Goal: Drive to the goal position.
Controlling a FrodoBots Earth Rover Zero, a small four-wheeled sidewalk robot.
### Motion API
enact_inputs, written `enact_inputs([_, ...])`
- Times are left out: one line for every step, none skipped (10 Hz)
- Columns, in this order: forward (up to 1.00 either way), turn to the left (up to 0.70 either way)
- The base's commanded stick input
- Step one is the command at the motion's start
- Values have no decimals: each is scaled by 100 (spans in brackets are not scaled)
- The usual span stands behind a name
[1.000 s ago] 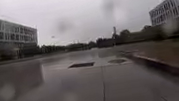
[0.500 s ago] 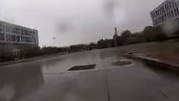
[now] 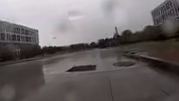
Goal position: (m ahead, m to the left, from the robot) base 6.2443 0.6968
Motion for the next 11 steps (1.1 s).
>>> enact_inputs([0, 0])
enact_inputs([0, 0])
enact_inputs([0, 0])
enact_inputs([0, 0])
enact_inputs([0, 0])
enact_inputs([0, 0])
enact_inputs([0, 0])
enact_inputs([0, 0])
enact_inputs([4, 0])
enact_inputs([18, 0])
enact_inputs([32, 0])
